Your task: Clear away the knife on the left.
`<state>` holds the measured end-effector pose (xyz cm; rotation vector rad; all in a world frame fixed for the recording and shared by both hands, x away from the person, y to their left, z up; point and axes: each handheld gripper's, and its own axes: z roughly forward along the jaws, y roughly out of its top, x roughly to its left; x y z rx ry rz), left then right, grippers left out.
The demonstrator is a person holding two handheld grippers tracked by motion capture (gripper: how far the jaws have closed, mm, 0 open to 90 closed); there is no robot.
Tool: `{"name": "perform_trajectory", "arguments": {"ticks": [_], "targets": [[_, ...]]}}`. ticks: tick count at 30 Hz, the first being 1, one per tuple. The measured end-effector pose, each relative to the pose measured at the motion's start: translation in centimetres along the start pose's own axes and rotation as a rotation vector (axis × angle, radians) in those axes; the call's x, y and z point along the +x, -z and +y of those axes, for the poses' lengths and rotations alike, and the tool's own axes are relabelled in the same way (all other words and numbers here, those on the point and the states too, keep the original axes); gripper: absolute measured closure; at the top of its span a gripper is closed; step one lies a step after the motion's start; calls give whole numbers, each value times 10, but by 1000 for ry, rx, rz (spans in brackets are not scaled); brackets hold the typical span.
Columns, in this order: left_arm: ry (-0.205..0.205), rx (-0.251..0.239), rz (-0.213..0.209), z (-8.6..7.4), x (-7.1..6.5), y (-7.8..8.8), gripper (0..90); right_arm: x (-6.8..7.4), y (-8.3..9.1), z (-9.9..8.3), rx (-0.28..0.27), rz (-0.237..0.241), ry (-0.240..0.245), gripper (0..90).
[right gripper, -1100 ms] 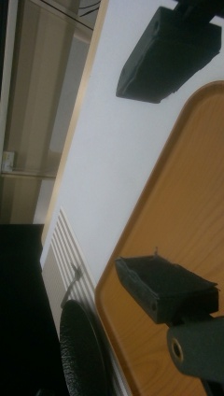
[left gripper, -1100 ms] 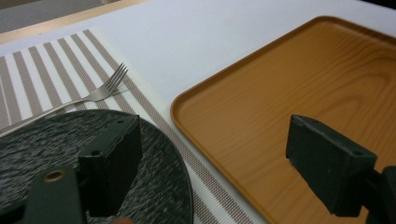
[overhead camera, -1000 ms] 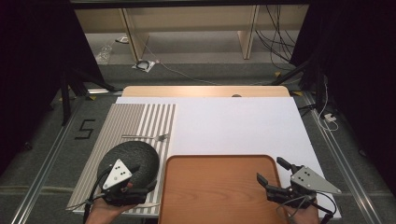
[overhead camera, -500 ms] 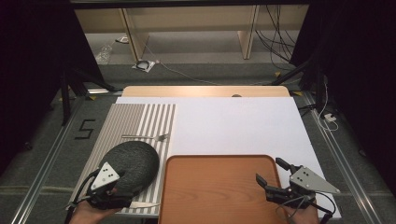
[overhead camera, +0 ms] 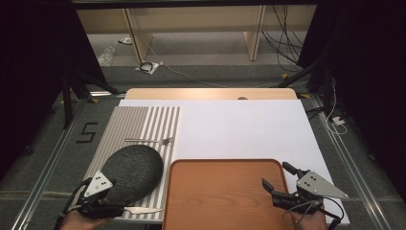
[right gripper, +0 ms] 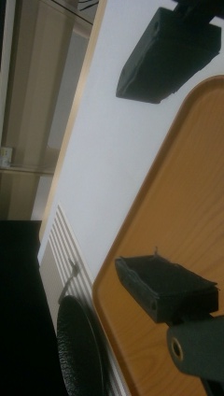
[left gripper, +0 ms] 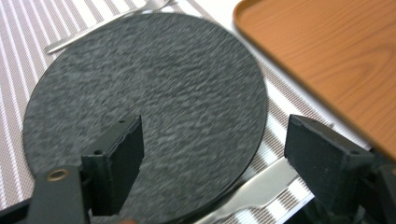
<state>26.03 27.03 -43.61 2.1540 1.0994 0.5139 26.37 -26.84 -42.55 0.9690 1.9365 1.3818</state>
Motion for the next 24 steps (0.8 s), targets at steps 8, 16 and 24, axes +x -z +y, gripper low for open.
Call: {"name": "perform_trajectory", "arguments": {"ticks": [8, 16, 24], "targets": [[-12, 43, 19, -10, 6, 4, 205, 0, 0, 0, 1, 4, 0, 163], [-14, 95, 33, -19, 12, 7, 209, 1, -1, 0, 0, 10, -1, 163], [-1, 148, 42, -26, 18, 7, 217, 1, -1, 0, 0, 12, 2, 163]]}}
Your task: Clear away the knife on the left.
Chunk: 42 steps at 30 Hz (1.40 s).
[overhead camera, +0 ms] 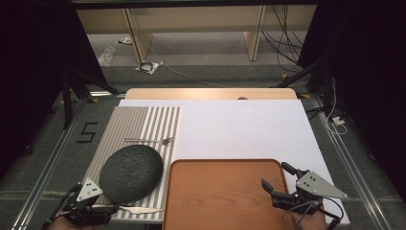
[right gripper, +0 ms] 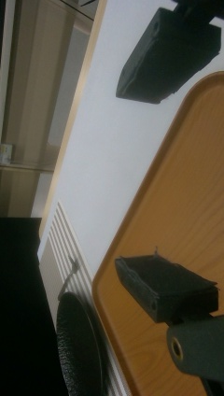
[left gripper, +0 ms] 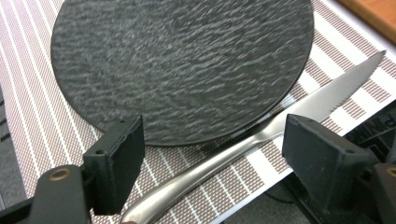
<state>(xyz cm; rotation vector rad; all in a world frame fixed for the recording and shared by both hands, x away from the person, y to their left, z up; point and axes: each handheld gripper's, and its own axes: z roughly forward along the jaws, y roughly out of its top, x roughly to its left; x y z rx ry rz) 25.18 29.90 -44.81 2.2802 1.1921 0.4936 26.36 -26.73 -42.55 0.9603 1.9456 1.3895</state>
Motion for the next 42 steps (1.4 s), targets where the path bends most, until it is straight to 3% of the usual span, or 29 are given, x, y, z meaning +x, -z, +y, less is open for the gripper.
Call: {"name": "perform_trajectory", "arguments": {"ticks": [12, 27, 34, 37, 42], "targets": [[3, 124, -12, -4, 7, -11, 241, 0, 0, 0, 2, 7, -1, 164], [4, 218, -42, -3, 16, -25, 265, 0, 0, 0, 3, 13, 4, 168], [-14, 238, -70, 0, 17, -27, 284, 0, 0, 0, 0, 15, 0, 169], [-34, 277, -93, 3, 15, -32, 300, 1, 0, 0, -1, 18, 1, 169], [-44, 293, -104, 5, 15, -32, 330, 0, 0, 0, 1, 17, 1, 171]]}}
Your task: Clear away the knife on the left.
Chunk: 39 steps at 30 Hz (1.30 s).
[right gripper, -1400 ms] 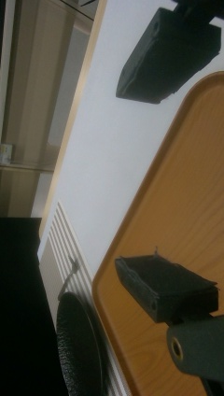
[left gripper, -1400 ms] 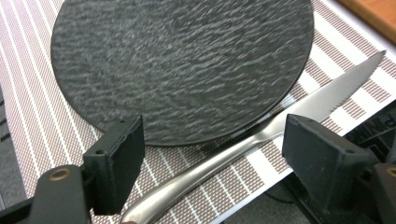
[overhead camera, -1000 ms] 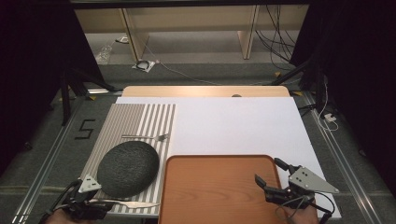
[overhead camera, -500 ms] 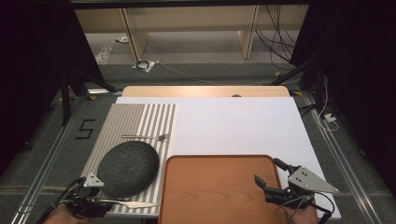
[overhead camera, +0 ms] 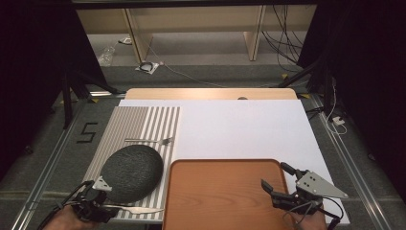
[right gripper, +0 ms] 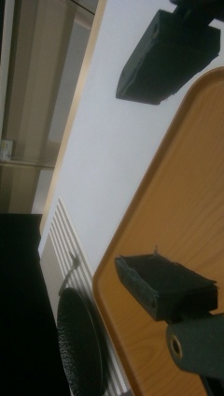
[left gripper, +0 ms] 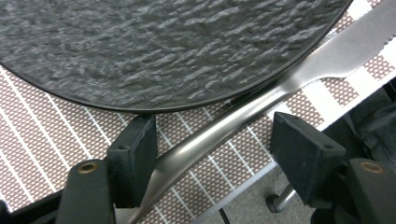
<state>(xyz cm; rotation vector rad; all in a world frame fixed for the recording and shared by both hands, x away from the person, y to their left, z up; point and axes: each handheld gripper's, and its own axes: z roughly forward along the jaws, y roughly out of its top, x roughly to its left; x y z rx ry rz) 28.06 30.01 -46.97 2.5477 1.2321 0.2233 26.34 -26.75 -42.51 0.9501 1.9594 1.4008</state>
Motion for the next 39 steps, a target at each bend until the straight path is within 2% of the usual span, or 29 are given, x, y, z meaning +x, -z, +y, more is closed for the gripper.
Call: {"name": "perform_trajectory", "arguments": {"ticks": [4, 6, 7, 8, 9, 10, 13, 15, 18, 21, 27, 30, 32, 39], "targets": [[-35, 27, -16, 2, -4, 1, 352, 0, 0, 0, -3, 1, 1, 172], [-48, 41, -11, 4, -6, 1, 364, 0, 0, 0, -1, 1, 2, 172], [-67, 58, -9, 6, -9, 1, 393, 0, 0, 0, 0, 1, 1, 172], [-67, 58, -9, 6, -9, 1, 407, 0, 0, 0, 0, 1, 1, 172], [-99, 77, -3, 8, -11, 2, 426, 0, 0, 0, -1, 0, 1, 172], [-99, 77, -3, 8, -11, 2, 443, 0, 0, 0, -1, 0, 1, 172], [-142, 101, 1, 12, -15, 2, 482, 0, -1, 0, -3, 2, -1, 172], [-161, 122, 1, 15, -18, 2, 534, 0, 0, 0, -2, 3, 0, 173], [-178, 143, 6, 18, -20, 2, 552, 0, 0, 0, 0, 3, 0, 173], [-203, 163, -9, 20, -23, 1, 626, 0, 0, 0, -1, 5, 0, 173], [-232, 176, -11, 22, -25, 1, 675, 0, 0, 0, 2, 8, -2, 173], [-238, 171, -21, 23, -27, 1, 730, 0, -1, 0, 5, 7, -1, 173], [-242, 158, -19, 24, -27, 1, 709, 0, -1, 0, 7, 5, -1, 173], [-255, 191, -16, 31, -32, -1, 720, 1, -1, 0, 8, 10, 1, 173]]}}
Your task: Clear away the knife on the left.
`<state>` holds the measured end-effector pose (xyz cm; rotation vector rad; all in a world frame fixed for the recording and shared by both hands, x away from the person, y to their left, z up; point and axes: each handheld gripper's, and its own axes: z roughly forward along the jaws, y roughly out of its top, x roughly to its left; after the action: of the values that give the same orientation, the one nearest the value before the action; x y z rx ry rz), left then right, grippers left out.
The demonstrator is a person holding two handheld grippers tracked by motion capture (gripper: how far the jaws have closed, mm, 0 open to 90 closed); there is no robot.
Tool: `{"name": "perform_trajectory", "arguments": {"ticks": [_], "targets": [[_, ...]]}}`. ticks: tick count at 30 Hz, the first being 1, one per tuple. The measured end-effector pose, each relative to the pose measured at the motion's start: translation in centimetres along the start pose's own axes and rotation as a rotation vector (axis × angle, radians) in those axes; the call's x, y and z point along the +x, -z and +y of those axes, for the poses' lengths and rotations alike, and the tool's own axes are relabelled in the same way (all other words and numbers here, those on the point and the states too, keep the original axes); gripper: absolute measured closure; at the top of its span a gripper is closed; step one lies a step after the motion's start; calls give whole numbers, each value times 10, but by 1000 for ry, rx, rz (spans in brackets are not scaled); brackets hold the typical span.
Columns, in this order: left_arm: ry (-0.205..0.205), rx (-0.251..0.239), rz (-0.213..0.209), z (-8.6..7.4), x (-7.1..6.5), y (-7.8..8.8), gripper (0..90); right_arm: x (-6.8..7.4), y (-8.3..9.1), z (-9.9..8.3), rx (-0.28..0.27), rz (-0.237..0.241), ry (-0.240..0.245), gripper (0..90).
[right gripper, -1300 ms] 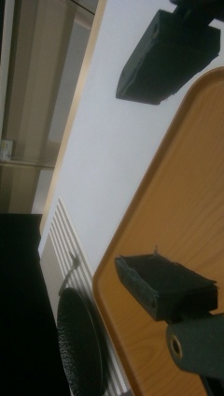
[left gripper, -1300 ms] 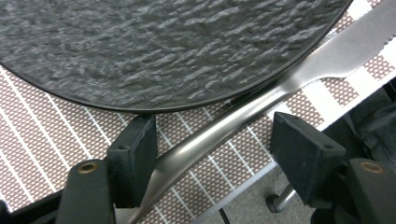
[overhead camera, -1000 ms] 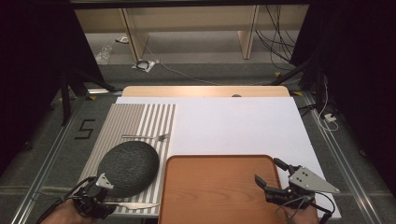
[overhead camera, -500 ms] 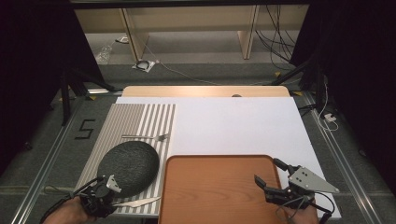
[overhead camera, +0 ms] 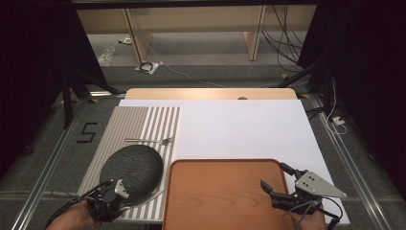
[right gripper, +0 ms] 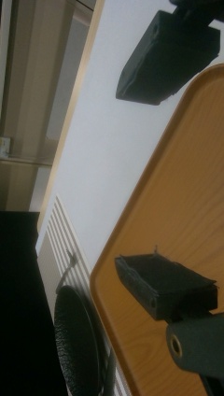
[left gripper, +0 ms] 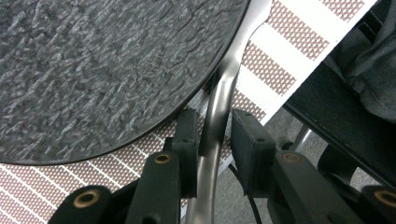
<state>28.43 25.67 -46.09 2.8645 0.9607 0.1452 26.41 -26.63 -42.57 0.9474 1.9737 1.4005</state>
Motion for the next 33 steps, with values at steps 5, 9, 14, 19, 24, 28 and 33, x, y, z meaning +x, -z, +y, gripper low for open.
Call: {"name": "perform_trajectory", "arguments": {"ticks": [5, 9, 14, 19, 24, 28, 33], "targets": [[-15, 16, 7, 3, -1, 0, 733, 0, 0, 0, -3, 2, -1, 173], [-37, 25, 9, 4, -3, 0, 758, 0, 0, 0, -1, 2, 5, 173], [-54, 30, 15, 6, -6, 0, 791, 0, 0, 0, -5, 1, 6, 174], [-64, 33, 18, 7, -7, 0, 794, 0, 0, 0, -1, 2, 6, 175], [-70, 29, 11, 6, -9, 1, 795, 0, 0, 0, -1, 4, 8, 175], [-73, 23, 15, 5, -11, 5, 795, 0, 0, 0, 2, 6, 7, 175], [-83, 17, 1, 4, -15, 10, 795, 1, -1, 0, 2, 8, 8, 175]]}}
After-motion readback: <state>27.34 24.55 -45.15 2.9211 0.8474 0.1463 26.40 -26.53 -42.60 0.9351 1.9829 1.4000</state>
